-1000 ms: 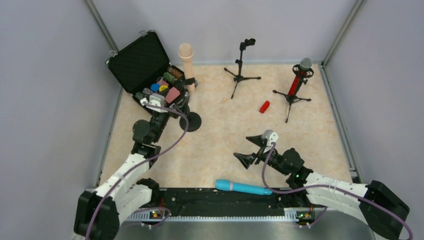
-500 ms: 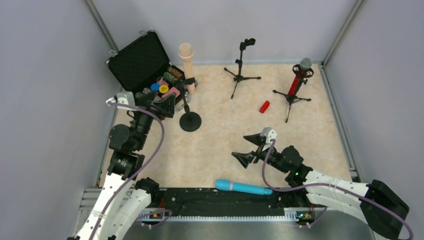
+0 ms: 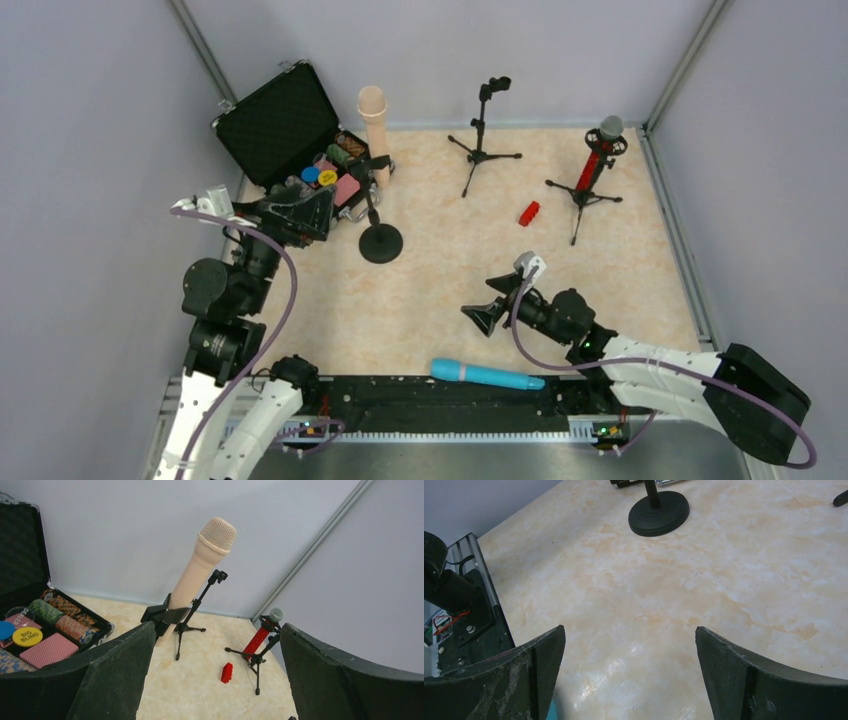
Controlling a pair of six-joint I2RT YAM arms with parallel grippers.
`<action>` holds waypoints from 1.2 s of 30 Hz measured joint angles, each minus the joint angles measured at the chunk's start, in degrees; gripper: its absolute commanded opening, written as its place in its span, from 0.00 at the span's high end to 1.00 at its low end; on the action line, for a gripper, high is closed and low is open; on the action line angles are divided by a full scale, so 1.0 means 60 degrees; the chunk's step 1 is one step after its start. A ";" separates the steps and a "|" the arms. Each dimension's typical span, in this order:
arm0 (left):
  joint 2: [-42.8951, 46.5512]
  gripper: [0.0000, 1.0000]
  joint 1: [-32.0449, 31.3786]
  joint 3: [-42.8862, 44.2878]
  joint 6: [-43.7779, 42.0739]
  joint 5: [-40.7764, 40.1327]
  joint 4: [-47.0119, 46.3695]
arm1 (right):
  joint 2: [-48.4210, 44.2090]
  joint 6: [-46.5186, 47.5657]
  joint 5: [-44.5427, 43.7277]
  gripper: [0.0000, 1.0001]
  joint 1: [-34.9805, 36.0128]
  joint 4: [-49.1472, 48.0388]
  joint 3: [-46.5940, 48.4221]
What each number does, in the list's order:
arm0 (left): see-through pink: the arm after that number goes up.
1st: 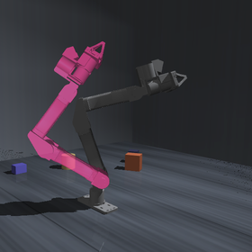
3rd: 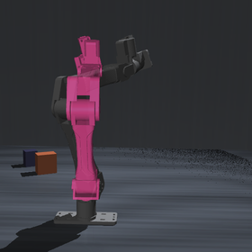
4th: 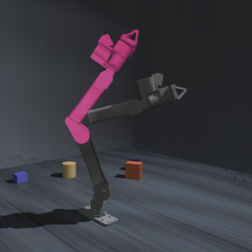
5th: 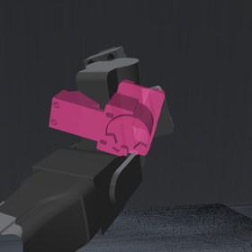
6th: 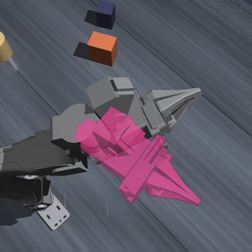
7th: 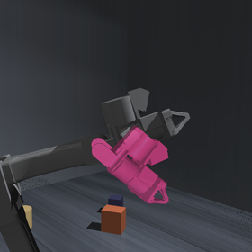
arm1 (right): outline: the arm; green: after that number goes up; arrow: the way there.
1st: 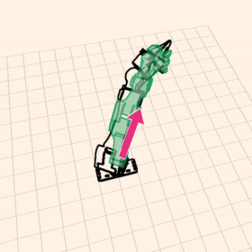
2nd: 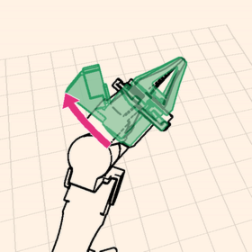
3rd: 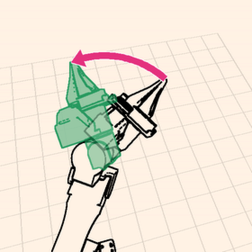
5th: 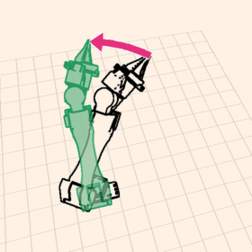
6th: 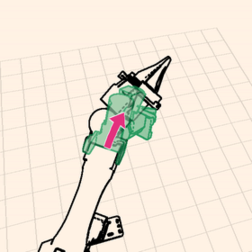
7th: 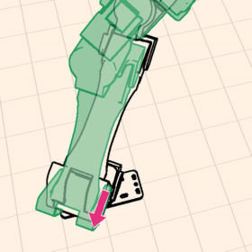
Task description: Attach the microphones to the stand
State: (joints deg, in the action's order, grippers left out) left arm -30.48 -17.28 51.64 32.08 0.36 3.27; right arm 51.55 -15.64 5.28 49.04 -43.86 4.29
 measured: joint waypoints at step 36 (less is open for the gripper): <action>0.0029 0.01 0.0000 0.0765 -0.0051 -0.0470 0.1712 | 0.1064 -0.0182 0.0178 0.03 0.0000 -0.0543 0.0357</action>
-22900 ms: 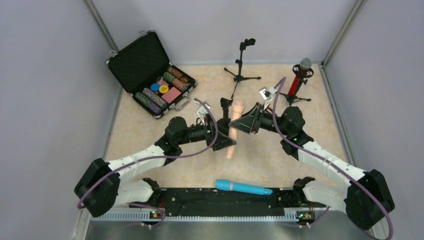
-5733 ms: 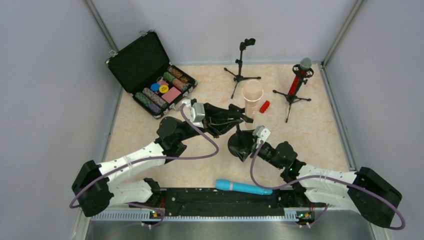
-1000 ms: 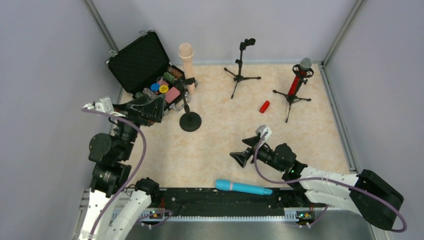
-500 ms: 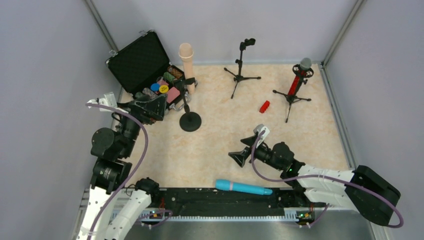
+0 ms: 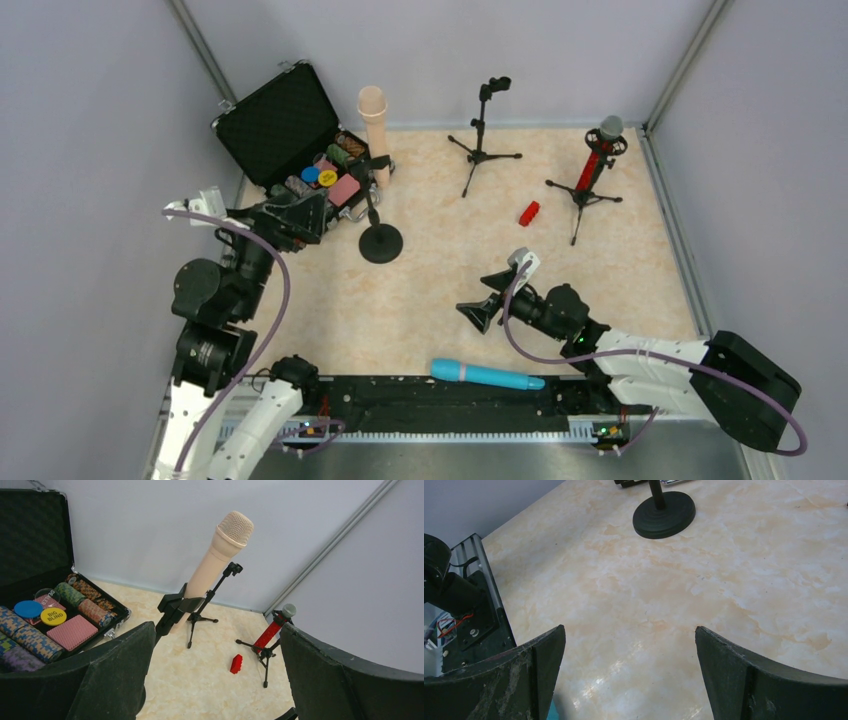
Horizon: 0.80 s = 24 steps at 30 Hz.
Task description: Attach the microphones to the stand
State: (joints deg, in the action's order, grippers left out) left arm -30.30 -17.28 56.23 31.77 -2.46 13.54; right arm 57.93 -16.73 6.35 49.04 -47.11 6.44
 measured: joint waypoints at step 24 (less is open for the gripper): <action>0.2280 0.01 0.0000 -0.2725 -0.1373 -0.0616 0.0193 | -0.0302 0.0055 -0.0375 0.02 0.0000 -0.0047 -0.0004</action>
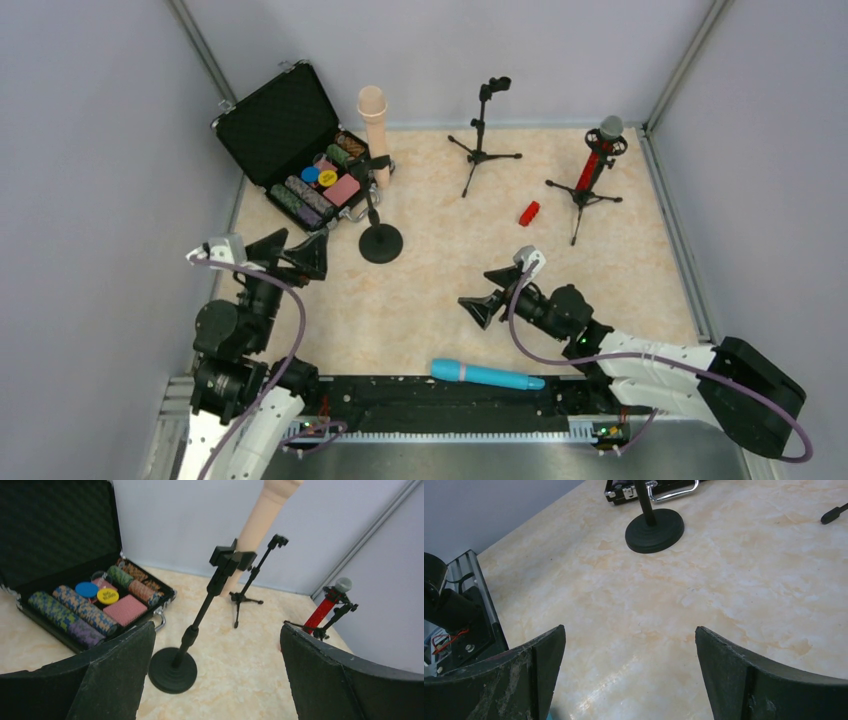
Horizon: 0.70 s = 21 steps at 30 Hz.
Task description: Attach the microphones to the stand
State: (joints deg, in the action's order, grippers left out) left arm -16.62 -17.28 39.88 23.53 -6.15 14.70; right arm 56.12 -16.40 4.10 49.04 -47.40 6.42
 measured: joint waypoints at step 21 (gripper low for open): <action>-0.3472 0.01 0.0000 0.2335 -0.2011 0.3712 -0.0616 | -0.0441 -0.0692 -0.0204 0.01 -0.0703 0.4557 0.2608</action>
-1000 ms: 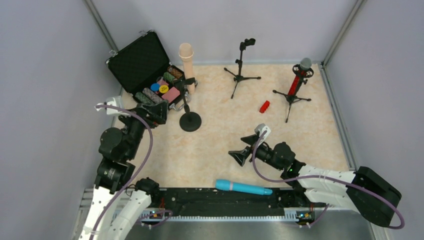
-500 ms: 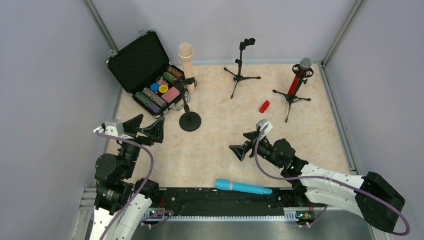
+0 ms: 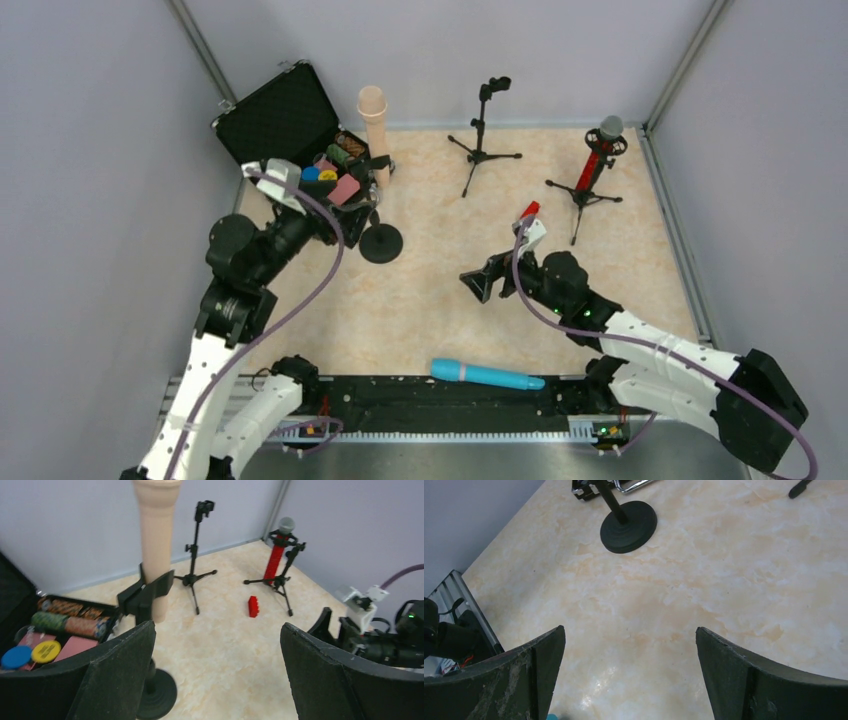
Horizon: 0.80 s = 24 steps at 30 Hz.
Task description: Attach the microphones to the stand
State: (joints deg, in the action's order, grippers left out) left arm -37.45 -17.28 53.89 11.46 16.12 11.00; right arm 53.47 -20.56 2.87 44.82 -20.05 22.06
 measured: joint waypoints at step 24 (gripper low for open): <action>-0.8495 0.01 -0.5530 0.5333 -0.1209 -0.2197 -0.0535 | -0.1756 -0.2113 0.2076 0.01 -0.2448 0.1177 -0.1603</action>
State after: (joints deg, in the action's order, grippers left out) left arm -88.42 -50.46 85.89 4.21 2.94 7.79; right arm 42.94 -33.23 15.33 30.13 -12.99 12.45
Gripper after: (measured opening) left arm 0.986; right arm 0.988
